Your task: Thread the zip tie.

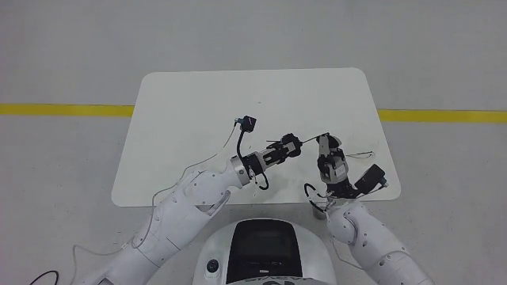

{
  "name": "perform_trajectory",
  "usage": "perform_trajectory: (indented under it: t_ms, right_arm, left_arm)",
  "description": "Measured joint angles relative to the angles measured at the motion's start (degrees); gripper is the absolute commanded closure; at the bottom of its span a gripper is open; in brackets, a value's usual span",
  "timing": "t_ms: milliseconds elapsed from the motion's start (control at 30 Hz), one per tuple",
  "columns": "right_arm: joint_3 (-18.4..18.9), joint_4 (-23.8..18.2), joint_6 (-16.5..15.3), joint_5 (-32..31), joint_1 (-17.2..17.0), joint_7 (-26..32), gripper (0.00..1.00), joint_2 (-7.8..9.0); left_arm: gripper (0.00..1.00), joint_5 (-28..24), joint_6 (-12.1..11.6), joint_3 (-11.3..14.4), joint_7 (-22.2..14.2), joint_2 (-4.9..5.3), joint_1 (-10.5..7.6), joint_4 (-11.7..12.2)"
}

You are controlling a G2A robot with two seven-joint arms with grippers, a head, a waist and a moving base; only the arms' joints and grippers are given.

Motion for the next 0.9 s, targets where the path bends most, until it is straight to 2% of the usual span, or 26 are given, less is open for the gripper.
perform_trajectory:
  t_ms: [900]
  right_arm:
    - [0.8,0.4,0.0,-1.3,-0.1,1.4,1.00,-0.56]
  left_arm:
    - [1.00,0.0,0.0,0.0,0.0,0.00,0.00,0.0]
